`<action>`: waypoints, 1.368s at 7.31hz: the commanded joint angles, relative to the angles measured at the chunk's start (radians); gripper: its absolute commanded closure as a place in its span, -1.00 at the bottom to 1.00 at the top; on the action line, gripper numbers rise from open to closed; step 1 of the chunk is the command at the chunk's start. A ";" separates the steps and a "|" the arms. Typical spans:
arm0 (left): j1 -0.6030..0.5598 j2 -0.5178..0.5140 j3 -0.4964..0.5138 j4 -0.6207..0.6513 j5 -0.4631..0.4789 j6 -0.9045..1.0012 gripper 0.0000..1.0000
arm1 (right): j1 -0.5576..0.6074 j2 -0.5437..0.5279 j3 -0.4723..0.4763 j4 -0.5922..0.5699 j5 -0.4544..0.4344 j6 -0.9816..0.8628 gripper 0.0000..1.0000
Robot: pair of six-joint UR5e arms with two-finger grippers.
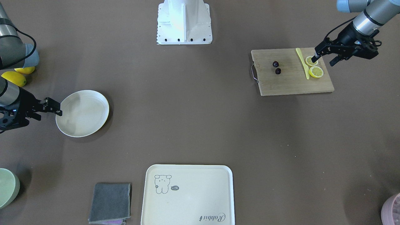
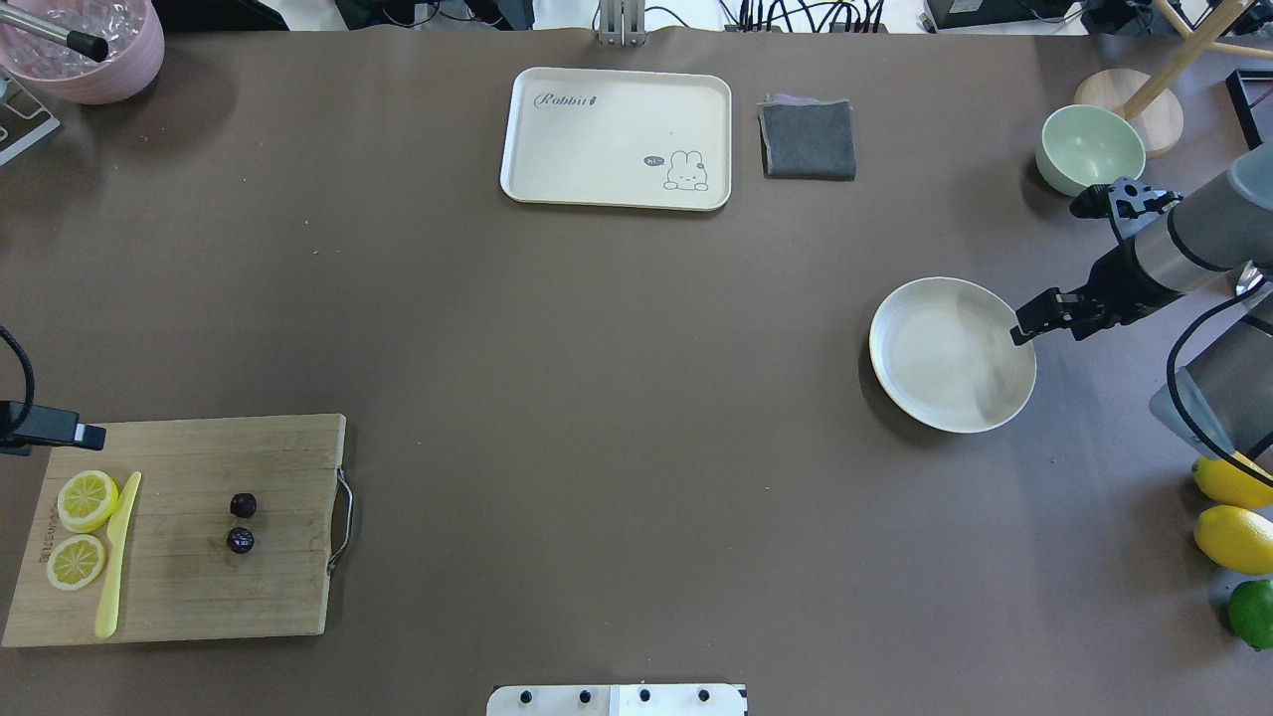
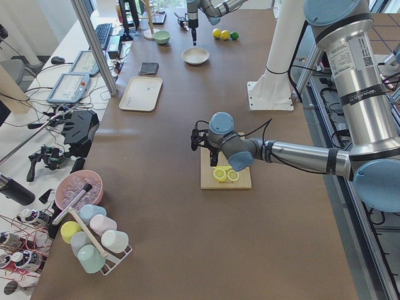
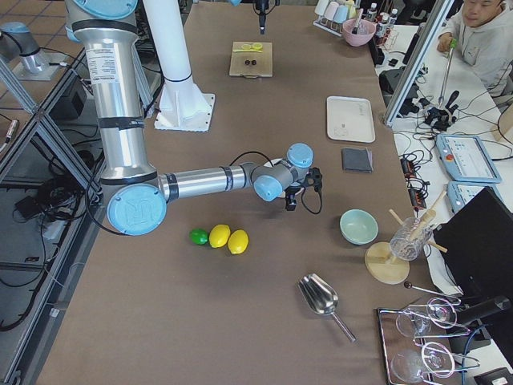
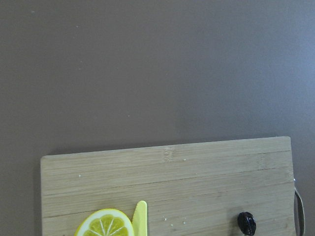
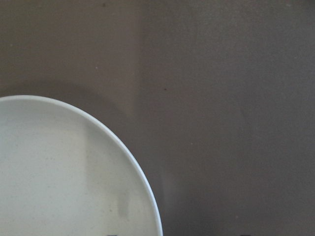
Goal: Place red cherry on plate
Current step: 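Reach right gripper to the white plate rim while left reaches toward cutting board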
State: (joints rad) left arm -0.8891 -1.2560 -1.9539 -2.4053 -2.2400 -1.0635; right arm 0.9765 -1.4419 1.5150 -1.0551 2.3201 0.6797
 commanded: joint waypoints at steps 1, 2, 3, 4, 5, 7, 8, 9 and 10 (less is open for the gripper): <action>0.027 -0.011 -0.002 -0.002 0.019 -0.029 -0.96 | -0.027 0.014 -0.025 0.018 0.001 0.003 -0.01; 0.027 -0.011 -0.008 -0.002 0.019 -0.033 -0.96 | -0.030 0.014 -0.030 0.020 0.001 0.003 0.67; 0.027 -0.011 -0.008 -0.002 0.019 -0.033 -0.96 | -0.029 0.012 -0.029 0.020 0.005 0.001 1.00; 0.029 -0.011 -0.008 -0.002 0.019 -0.036 -0.96 | -0.030 0.014 -0.024 0.020 0.010 0.003 1.00; 0.048 -0.016 -0.011 -0.002 0.028 -0.090 -0.96 | -0.029 0.015 -0.018 0.020 0.027 0.004 1.00; 0.180 -0.034 -0.023 -0.002 0.179 -0.237 -0.94 | -0.032 0.089 -0.012 0.021 0.055 0.131 1.00; 0.223 -0.034 -0.023 -0.002 0.222 -0.277 -0.94 | -0.063 0.107 0.020 0.021 0.053 0.214 1.00; 0.283 -0.036 -0.020 0.000 0.279 -0.291 -0.91 | -0.115 0.168 0.028 0.021 0.045 0.316 1.00; 0.356 -0.051 -0.019 0.002 0.357 -0.344 -0.85 | -0.163 0.223 0.031 0.023 0.029 0.425 1.00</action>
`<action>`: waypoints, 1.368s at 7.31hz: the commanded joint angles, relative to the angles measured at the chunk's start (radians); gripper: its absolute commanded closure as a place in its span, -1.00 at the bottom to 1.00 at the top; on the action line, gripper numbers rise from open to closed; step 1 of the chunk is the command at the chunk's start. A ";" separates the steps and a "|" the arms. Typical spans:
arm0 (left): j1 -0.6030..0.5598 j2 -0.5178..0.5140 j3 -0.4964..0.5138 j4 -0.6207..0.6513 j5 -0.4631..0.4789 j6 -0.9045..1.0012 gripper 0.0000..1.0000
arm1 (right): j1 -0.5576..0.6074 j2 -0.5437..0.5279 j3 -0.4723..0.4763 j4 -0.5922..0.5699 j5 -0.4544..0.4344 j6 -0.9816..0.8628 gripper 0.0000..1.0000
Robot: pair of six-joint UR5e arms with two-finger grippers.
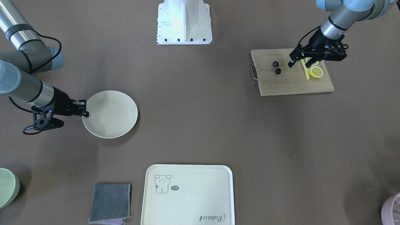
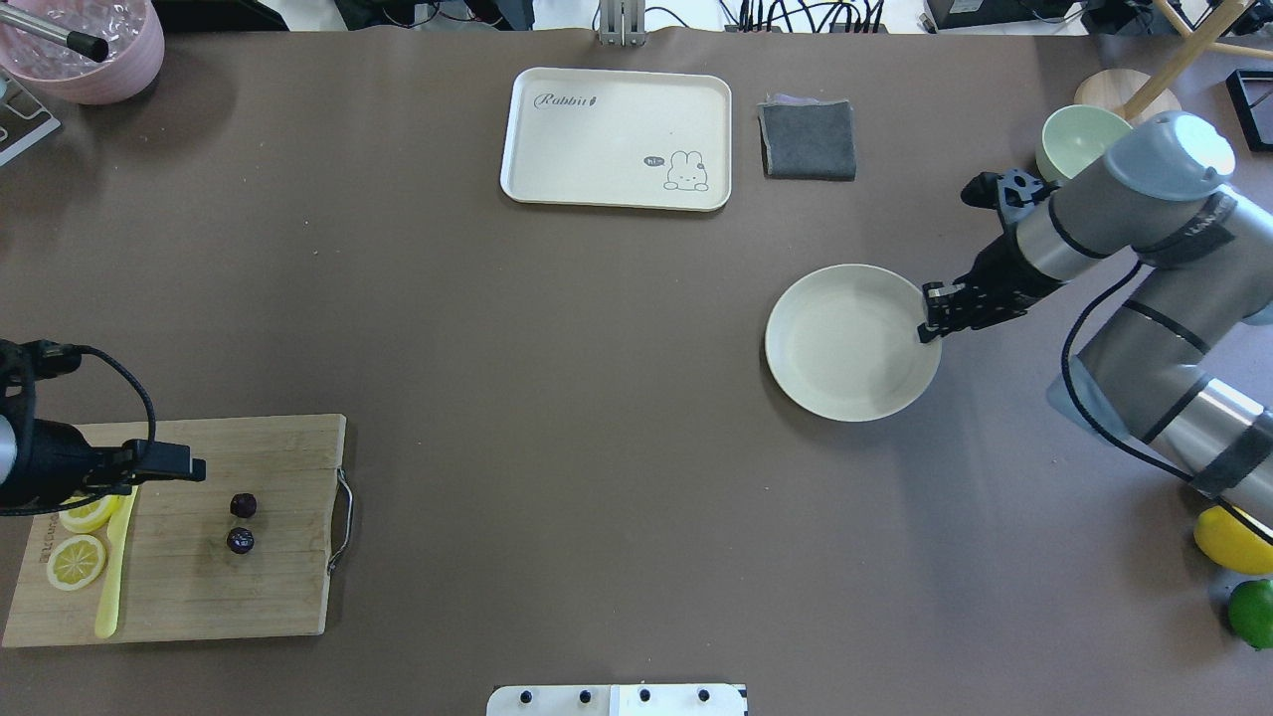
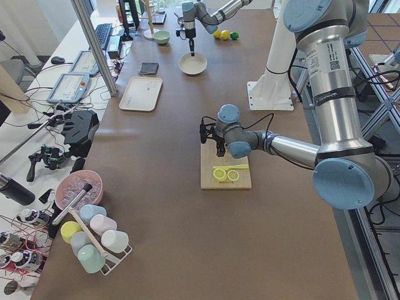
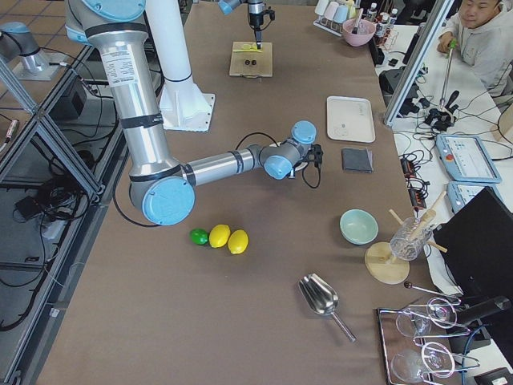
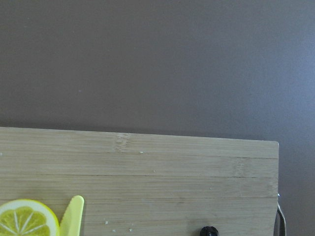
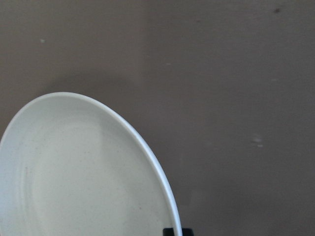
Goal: Place red cherry on plate
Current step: 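Reach right gripper to the white plate rim while left reaches toward cutting board, then slide the white plate toward table center with right gripper while left grasps cherries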
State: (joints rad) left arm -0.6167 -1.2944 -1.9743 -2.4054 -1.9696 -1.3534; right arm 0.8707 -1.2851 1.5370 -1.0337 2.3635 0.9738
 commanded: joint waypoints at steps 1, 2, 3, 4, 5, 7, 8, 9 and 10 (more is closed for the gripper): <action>0.106 -0.031 0.002 0.005 0.098 -0.068 -0.78 | -0.099 0.102 0.018 0.000 -0.035 0.194 1.00; 0.112 -0.036 0.011 0.008 0.100 -0.069 -0.65 | -0.148 0.134 0.017 0.000 -0.076 0.236 1.00; 0.123 -0.037 0.012 0.008 0.104 -0.069 -0.56 | -0.189 0.164 0.015 0.000 -0.116 0.262 1.00; 0.142 -0.048 0.023 0.008 0.122 -0.069 -0.48 | -0.229 0.191 0.015 0.000 -0.153 0.314 1.00; 0.143 -0.061 0.025 0.008 0.123 -0.069 -0.40 | -0.257 0.204 0.015 0.001 -0.176 0.339 1.00; 0.144 -0.077 0.029 0.008 0.123 -0.069 -0.17 | -0.308 0.224 0.017 0.003 -0.242 0.374 1.00; 0.144 -0.078 0.031 0.008 0.123 -0.067 -0.14 | -0.318 0.225 0.015 0.015 -0.244 0.379 1.00; 0.144 -0.077 0.032 0.008 0.123 -0.067 -0.09 | -0.323 0.227 0.018 0.018 -0.244 0.382 1.00; 0.144 -0.072 0.034 0.008 0.123 -0.067 -0.04 | -0.326 0.225 0.017 0.018 -0.244 0.381 1.00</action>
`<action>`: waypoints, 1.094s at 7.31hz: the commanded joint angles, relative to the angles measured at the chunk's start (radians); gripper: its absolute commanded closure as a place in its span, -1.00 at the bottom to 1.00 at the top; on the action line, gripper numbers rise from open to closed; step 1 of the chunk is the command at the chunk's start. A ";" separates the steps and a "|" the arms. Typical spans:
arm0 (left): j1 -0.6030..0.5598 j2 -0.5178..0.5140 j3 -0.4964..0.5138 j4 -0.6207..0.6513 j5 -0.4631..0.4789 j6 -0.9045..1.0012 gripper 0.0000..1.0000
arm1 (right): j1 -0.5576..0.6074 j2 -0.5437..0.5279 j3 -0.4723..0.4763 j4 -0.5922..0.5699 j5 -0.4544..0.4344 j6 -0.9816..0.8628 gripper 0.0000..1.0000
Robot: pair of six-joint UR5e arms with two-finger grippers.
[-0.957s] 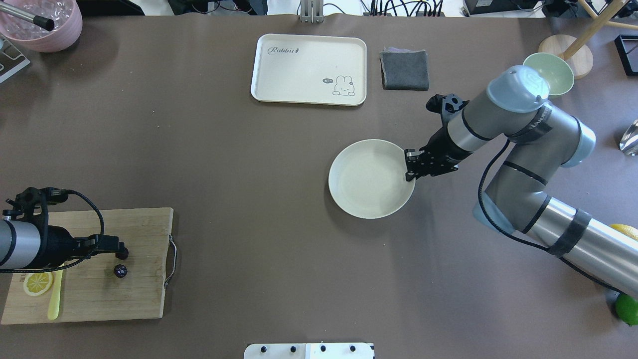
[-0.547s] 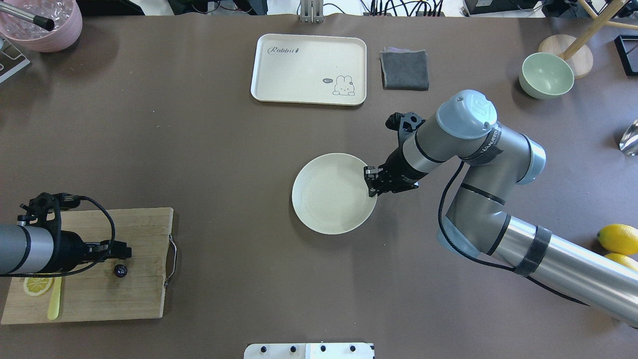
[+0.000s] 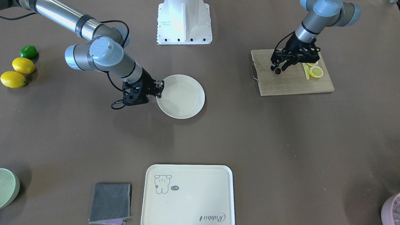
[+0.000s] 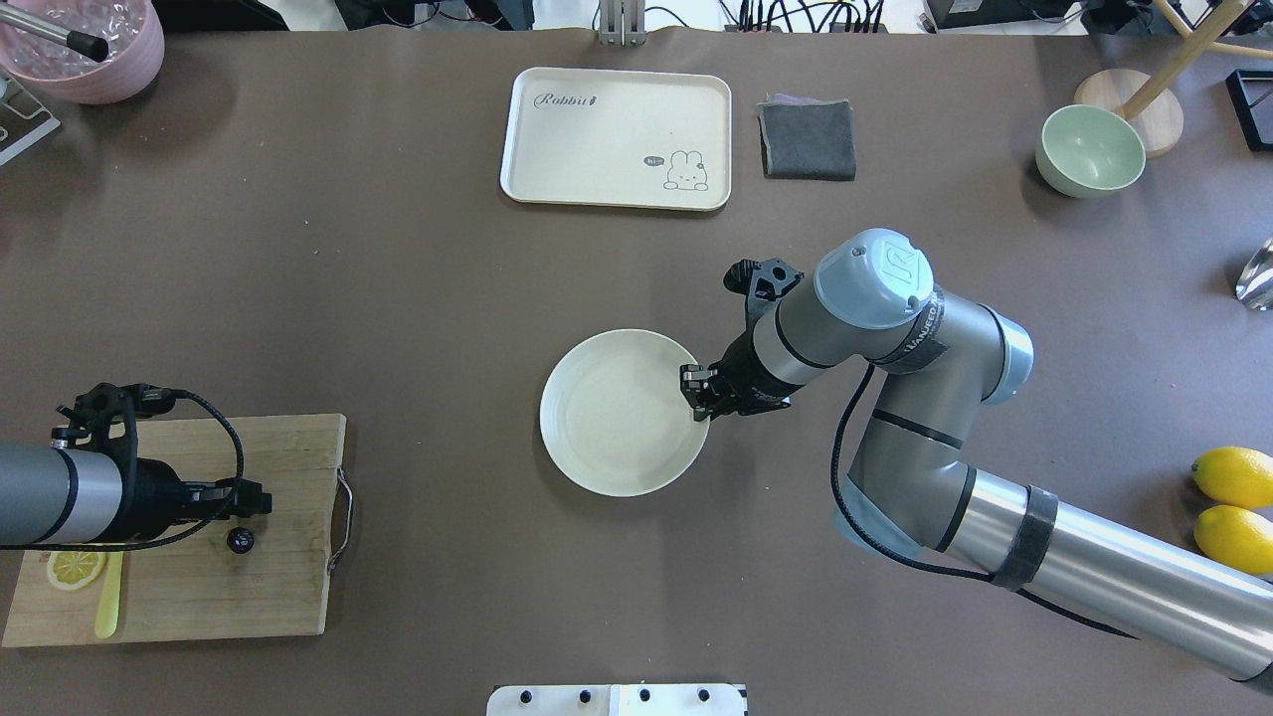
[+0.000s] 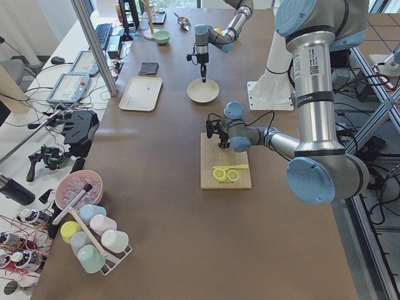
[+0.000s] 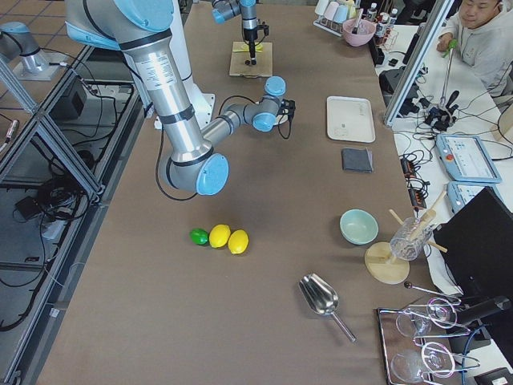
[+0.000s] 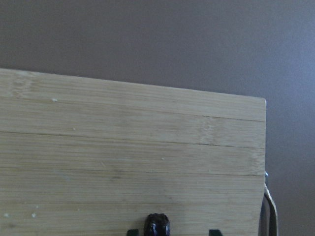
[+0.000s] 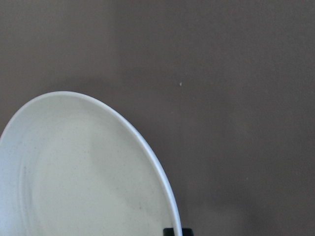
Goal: Place red cherry on plate
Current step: 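Slide the white plate toward table center with right gripper while left grasps cherries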
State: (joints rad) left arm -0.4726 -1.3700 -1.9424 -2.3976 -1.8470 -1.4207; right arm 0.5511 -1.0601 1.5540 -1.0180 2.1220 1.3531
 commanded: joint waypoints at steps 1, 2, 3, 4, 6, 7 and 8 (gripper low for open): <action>0.000 -0.001 0.008 0.000 0.000 0.000 0.00 | -0.008 0.000 0.000 0.003 -0.002 0.001 1.00; 0.000 -0.003 0.011 0.000 0.000 0.000 0.06 | -0.011 0.008 0.000 0.001 -0.002 0.001 1.00; 0.000 -0.004 0.013 0.000 -0.001 0.000 0.15 | -0.014 0.008 0.000 0.003 -0.002 0.001 1.00; 0.000 -0.003 0.013 0.000 0.000 0.000 0.30 | -0.016 0.008 0.000 0.006 -0.002 0.001 1.00; -0.001 -0.001 0.013 0.000 0.000 0.000 0.58 | -0.016 0.006 0.000 0.015 -0.022 0.006 -0.96; -0.001 -0.001 0.013 0.000 -0.001 0.000 0.64 | -0.016 0.003 0.000 0.015 -0.034 0.014 -0.97; -0.003 -0.004 0.010 0.000 -0.001 0.002 0.64 | -0.013 -0.001 0.009 0.016 -0.034 0.015 -0.97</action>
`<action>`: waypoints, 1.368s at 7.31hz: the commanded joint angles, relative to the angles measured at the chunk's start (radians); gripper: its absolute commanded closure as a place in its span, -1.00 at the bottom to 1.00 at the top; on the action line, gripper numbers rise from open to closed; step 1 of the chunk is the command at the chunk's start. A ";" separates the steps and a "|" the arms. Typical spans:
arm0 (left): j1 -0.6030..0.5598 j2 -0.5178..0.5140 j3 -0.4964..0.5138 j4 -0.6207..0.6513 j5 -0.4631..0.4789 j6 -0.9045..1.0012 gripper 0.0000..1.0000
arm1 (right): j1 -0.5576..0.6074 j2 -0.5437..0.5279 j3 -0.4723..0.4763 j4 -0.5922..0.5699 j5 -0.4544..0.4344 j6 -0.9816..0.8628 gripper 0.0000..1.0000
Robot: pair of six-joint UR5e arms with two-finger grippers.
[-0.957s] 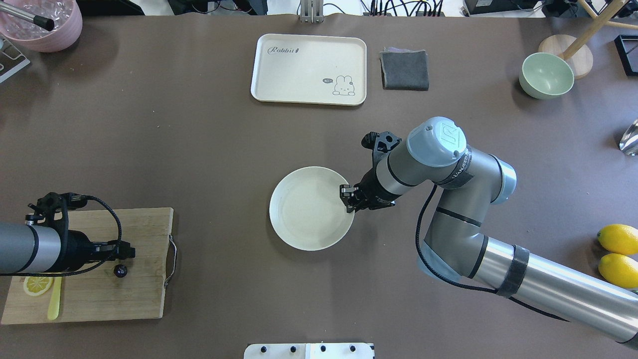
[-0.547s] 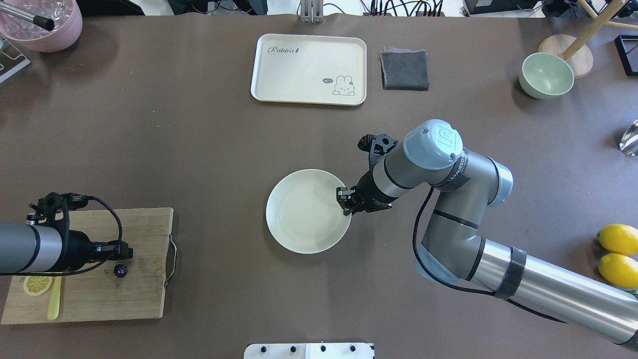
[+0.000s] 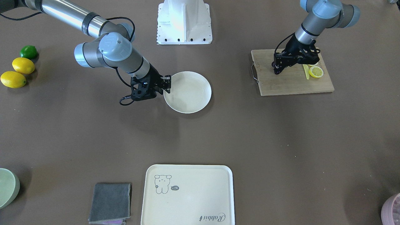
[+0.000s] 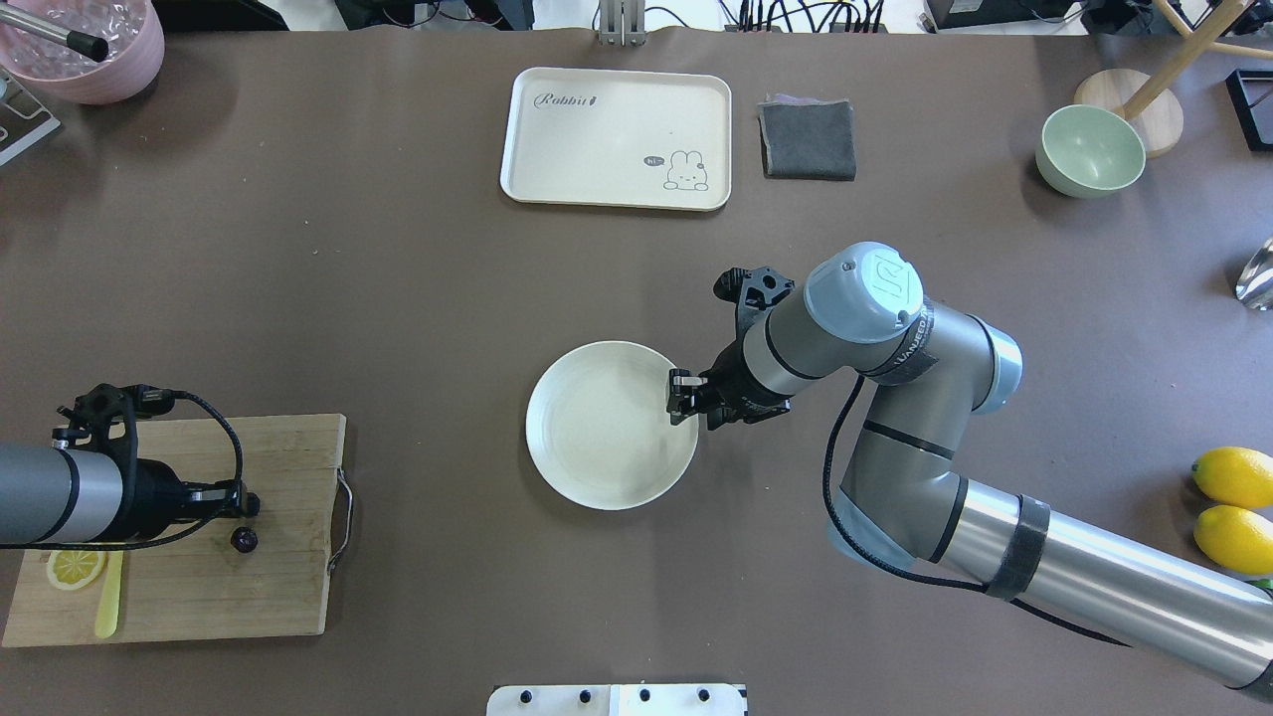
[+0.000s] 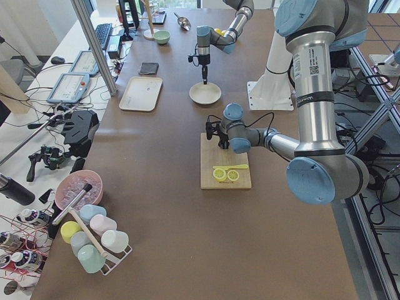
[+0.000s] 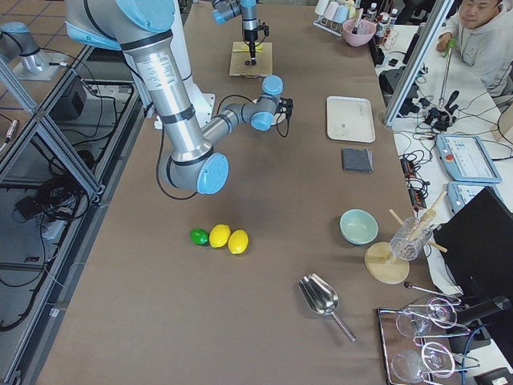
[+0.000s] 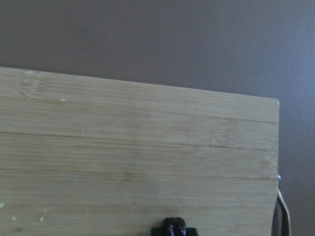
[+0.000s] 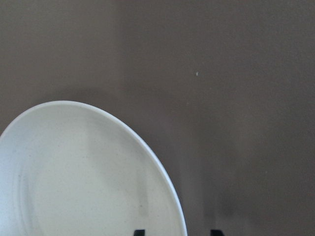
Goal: Place red cherry on plate
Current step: 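Carry the cherries over the plate with left gripper while right gripper withdraws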
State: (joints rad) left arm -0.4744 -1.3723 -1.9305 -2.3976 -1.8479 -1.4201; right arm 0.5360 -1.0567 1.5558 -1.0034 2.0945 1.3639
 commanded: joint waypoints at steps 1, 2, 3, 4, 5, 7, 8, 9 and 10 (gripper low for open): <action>-0.009 -0.013 -0.011 0.000 -0.007 0.001 0.68 | 0.022 -0.017 0.047 -0.001 -0.007 0.007 -0.98; -0.013 -0.036 -0.022 0.000 -0.010 0.000 0.69 | 0.048 -0.075 0.119 -0.006 -0.001 0.008 -0.98; -0.012 -0.107 -0.015 0.009 -0.007 -0.005 0.68 | 0.088 -0.135 0.168 -0.009 0.010 -0.002 -0.98; -0.013 -0.207 -0.040 0.117 -0.008 -0.035 0.68 | 0.143 -0.187 0.175 -0.008 0.033 -0.020 -0.98; -0.015 -0.338 -0.059 0.284 -0.008 -0.045 0.68 | 0.221 -0.225 0.168 -0.011 0.109 -0.104 -0.98; -0.004 -0.593 -0.035 0.548 -0.002 -0.144 0.67 | 0.324 -0.340 0.162 -0.015 0.134 -0.335 -0.98; -0.001 -0.705 0.022 0.601 0.001 -0.164 0.67 | 0.379 -0.376 0.153 -0.017 0.174 -0.417 -0.98; 0.011 -0.765 0.100 0.603 0.037 -0.174 0.66 | 0.436 -0.423 0.153 -0.015 0.226 -0.489 -0.98; 0.045 -0.810 0.166 0.601 0.102 -0.174 0.66 | 0.467 -0.471 0.153 -0.014 0.234 -0.570 -0.99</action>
State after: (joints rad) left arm -0.4590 -2.1110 -1.8450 -1.8088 -1.8051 -1.5849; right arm 0.9516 -1.4688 1.7100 -1.0184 2.3000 0.8944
